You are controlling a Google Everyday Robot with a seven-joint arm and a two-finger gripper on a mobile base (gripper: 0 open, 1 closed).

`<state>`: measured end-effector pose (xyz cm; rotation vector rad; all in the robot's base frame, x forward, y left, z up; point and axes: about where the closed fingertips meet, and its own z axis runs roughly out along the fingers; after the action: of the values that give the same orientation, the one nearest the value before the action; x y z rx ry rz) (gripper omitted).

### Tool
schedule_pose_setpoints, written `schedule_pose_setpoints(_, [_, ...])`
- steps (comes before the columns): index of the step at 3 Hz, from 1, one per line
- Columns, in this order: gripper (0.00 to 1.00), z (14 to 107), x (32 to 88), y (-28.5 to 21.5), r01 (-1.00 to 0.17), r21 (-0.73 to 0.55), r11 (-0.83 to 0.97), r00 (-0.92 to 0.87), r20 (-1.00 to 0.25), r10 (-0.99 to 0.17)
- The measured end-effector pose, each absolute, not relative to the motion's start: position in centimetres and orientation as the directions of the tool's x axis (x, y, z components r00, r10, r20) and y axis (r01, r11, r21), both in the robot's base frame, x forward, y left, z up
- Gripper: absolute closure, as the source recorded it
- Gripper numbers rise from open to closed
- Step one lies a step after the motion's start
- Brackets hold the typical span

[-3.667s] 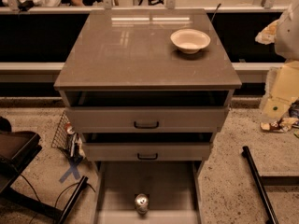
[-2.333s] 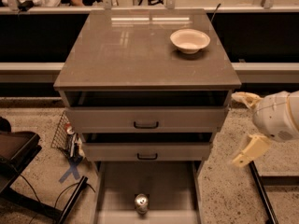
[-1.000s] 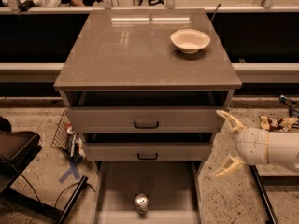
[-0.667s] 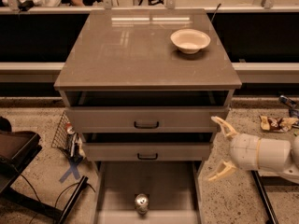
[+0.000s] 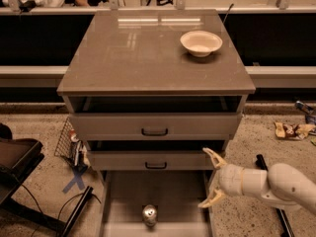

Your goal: Pick 7up can from bottom drawer and place on counter

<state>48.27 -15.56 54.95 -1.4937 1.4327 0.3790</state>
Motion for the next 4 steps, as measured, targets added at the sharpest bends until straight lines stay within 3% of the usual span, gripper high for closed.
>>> schedule_pose_setpoints(2, [0.0,38.5,47.4,-15.1,-0.917,-0.392,0.08,0.304,-0.813,-0.498])
schedule_pose_setpoints(4, [0.0,37.0,47.9,-12.9,-0.945,-0.319,0.076,0.247,-0.844,-0.475])
